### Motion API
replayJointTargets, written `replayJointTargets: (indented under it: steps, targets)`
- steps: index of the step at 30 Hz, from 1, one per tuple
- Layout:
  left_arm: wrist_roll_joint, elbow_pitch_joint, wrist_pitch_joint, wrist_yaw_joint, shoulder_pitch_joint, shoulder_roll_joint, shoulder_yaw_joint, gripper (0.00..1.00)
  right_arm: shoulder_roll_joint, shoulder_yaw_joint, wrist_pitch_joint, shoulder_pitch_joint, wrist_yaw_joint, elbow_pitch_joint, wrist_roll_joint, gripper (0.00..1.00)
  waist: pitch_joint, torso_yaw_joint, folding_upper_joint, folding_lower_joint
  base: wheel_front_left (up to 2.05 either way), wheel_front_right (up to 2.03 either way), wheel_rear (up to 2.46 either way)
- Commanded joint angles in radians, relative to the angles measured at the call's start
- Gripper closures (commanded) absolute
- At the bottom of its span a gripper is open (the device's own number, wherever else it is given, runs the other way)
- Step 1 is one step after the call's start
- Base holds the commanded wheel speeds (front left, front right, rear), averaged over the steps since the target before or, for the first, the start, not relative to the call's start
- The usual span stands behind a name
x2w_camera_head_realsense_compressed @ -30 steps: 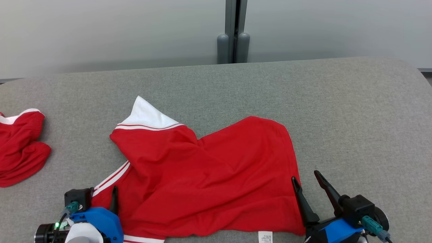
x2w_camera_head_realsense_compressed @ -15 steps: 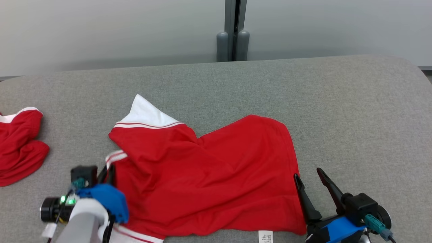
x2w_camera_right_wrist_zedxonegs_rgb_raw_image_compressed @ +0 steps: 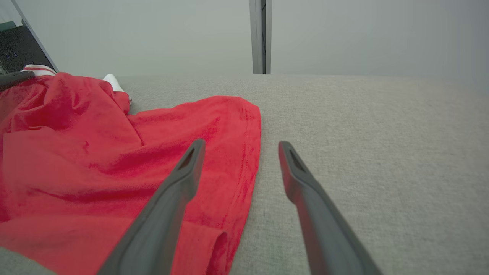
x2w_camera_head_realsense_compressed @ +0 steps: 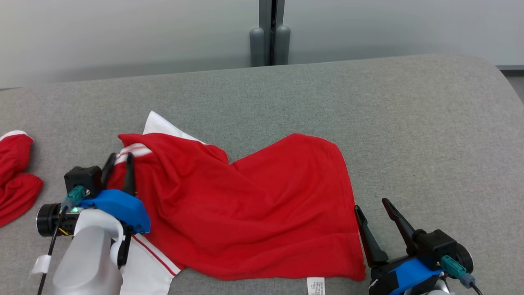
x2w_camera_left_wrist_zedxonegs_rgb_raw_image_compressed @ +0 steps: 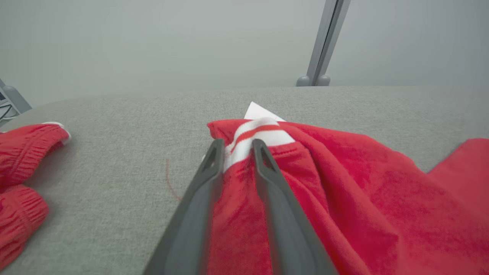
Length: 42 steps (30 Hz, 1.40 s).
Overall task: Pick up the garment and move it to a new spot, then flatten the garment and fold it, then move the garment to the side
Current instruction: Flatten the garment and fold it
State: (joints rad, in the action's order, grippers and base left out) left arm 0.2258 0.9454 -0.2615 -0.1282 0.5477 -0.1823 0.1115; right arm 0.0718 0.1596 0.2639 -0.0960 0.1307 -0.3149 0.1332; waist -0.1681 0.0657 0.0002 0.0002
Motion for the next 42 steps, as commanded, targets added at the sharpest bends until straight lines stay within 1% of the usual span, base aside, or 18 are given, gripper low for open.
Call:
replayJointTargets:
  steps: [1, 3, 7, 13, 21, 27, 30, 37, 42]
  targets:
    - [-0.007, -0.027, -0.004, 0.008, -0.023, -0.003, -0.007, 0.00, -0.001, -0.003, 0.001, 0.002, 0.000, -0.002, 0.001, 0.00, 0.003, -0.001, -0.0002, -0.0002, 0.00, 0.00, 0.00]
    - [-0.013, -0.083, -0.005, 0.013, -0.070, 0.001, -0.019, 0.00, -0.003, -0.009, 0.001, 0.014, 0.000, -0.003, 0.001, 0.00, 0.013, -0.004, -0.0002, -0.0002, 0.00, 0.00, 0.00]
    - [-0.017, -0.248, -0.005, 0.023, -0.168, 0.014, -0.072, 0.00, 0.000, -0.017, 0.001, 0.022, 0.000, -0.003, 0.005, 0.00, 0.037, -0.018, -0.0002, -0.0002, 0.00, 0.00, 0.00]
    - [-0.045, -0.483, -0.005, 0.012, -0.344, 0.038, -0.132, 0.00, 0.002, -0.025, 0.001, 0.042, 0.000, 0.009, 0.001, 0.00, 0.074, -0.057, -0.0002, -0.0002, 0.00, 0.00, 0.00]
    - [-0.083, -0.697, -0.005, 0.001, -0.510, 0.077, -0.176, 0.00, 0.000, -0.033, 0.001, 0.078, 0.000, 0.017, 0.005, 0.00, 0.134, -0.112, -0.0002, -0.0002, 0.00, 0.00, 0.00]
    - [-0.101, -0.770, -0.005, -0.005, -0.595, 0.089, -0.170, 0.00, -0.006, -0.049, 0.001, 0.105, 0.000, 0.029, 0.001, 0.00, 0.161, -0.123, -0.0002, -0.0002, 0.00, 0.00, 0.00]
    - [-0.108, -0.788, -0.005, -0.002, -0.620, 0.079, -0.155, 0.00, -0.008, -0.079, 0.001, 0.116, 0.000, 0.041, -0.008, 0.00, 0.166, -0.122, -0.0002, -0.0002, 0.00, 0.00, 0.00]
    - [-0.115, -0.789, -0.005, -0.003, -0.642, 0.082, -0.169, 0.00, -0.017, -0.146, 0.001, 0.150, 0.000, 0.099, -0.033, 0.00, 0.176, -0.119, -0.0002, -0.0002, 0.00, 0.00, 0.00]
    - [-0.135, -0.777, -0.005, -0.003, -0.638, 0.086, -0.185, 0.00, -0.021, -0.160, 0.001, 0.176, 0.000, 0.146, -0.045, 0.00, 0.182, -0.115, -0.0002, -0.0002, 0.00, 0.00, 0.00]
